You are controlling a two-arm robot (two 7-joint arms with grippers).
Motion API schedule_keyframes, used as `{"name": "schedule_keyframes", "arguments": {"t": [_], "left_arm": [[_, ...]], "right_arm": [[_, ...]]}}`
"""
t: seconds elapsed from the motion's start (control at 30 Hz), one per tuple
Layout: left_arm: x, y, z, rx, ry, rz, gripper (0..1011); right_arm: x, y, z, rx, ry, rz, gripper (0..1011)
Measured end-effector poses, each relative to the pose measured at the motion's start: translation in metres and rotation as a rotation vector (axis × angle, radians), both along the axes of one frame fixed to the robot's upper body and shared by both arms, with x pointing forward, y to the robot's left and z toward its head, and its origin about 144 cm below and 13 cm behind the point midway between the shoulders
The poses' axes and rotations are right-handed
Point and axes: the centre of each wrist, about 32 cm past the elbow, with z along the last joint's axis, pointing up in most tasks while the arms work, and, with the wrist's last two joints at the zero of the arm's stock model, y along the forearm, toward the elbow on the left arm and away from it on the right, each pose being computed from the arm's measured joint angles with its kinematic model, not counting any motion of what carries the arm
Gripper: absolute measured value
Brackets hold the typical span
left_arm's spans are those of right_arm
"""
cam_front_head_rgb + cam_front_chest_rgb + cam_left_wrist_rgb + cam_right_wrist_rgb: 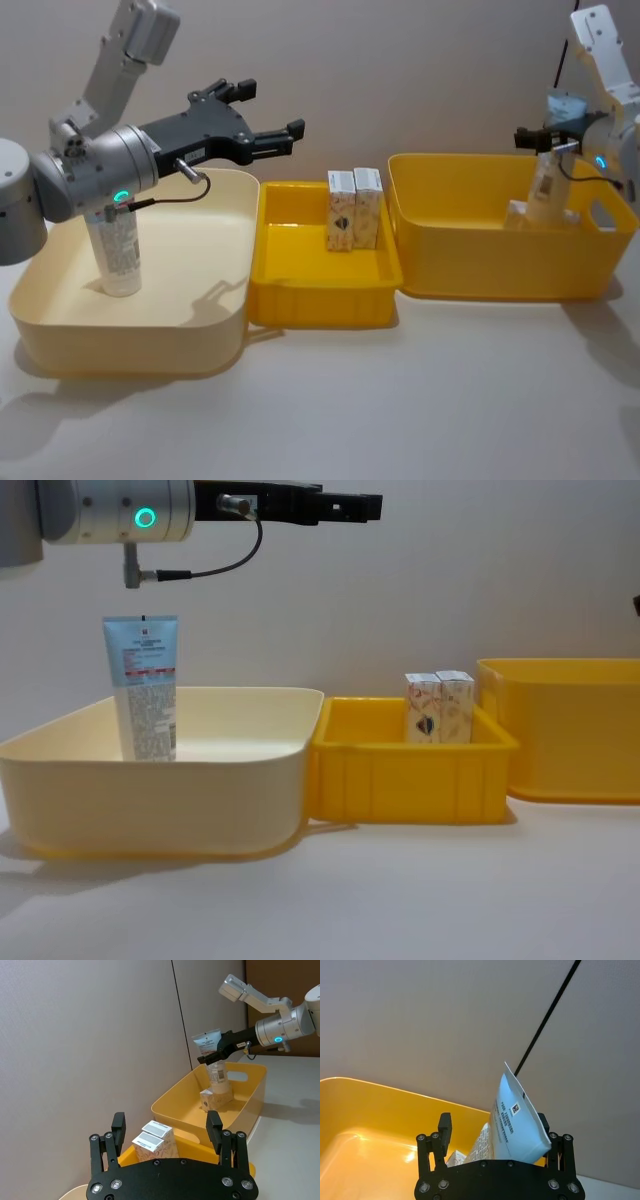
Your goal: Bimanual collaborative sorting of washing and personal care products
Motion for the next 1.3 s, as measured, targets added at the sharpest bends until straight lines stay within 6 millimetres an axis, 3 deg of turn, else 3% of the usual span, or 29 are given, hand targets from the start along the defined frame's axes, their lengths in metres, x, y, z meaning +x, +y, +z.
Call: {"name": "schedule_keyframes", "arguments": {"t": [0.73,1.3], "left_arm": [[0.0,0.0,0.0,0.0,0.0,0.0,1002],[0.0,0.0,0.0,0.0,0.0,0.0,1002]], "right_arm": [[0.002,-0.002,0.004,-0.008,0.002,-0.03,1001],[-0.036,-0.023,0.03,0.11,-0.158,0.076,1001]]}}
